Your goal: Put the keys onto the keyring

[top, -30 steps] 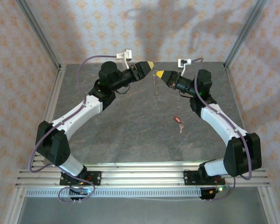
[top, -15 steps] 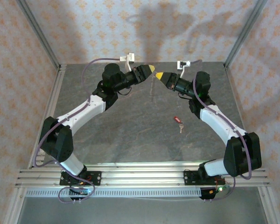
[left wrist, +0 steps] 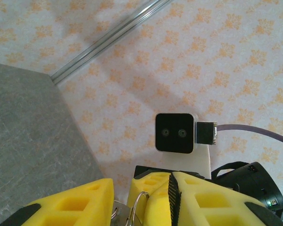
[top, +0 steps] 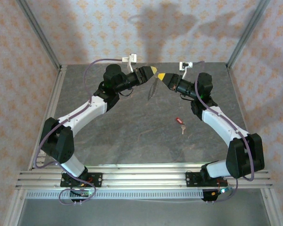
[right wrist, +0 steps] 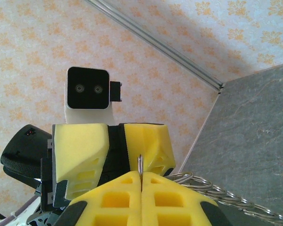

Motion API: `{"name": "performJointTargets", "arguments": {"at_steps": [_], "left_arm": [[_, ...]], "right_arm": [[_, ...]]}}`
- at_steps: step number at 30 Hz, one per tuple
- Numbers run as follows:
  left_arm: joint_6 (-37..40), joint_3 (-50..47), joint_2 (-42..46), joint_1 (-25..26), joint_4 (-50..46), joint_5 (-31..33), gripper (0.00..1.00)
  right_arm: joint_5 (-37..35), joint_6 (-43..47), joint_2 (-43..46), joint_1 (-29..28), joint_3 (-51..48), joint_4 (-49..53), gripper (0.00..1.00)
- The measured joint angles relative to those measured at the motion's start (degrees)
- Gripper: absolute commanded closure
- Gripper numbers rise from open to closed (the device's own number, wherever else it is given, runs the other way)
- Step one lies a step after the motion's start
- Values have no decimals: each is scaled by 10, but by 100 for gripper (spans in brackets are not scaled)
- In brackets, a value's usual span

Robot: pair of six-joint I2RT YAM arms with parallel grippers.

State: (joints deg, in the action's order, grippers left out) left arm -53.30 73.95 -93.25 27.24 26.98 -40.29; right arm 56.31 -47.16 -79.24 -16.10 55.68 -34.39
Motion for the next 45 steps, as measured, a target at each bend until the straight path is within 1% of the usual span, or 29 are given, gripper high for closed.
{"name": "performJointTargets", "arguments": {"at_steps": [20,37,45], "left_arm": [[19,-3,0,2,-2,-32,69],[28,-8,0,8,-4,-43,85],[28,-9,0,8,-4,-43,89]], "right_arm": [[-9,0,0,0,0,-3,100],[-11,0,0,0,0,-6,100],[-11,0,0,0,0,-6,100]]}}
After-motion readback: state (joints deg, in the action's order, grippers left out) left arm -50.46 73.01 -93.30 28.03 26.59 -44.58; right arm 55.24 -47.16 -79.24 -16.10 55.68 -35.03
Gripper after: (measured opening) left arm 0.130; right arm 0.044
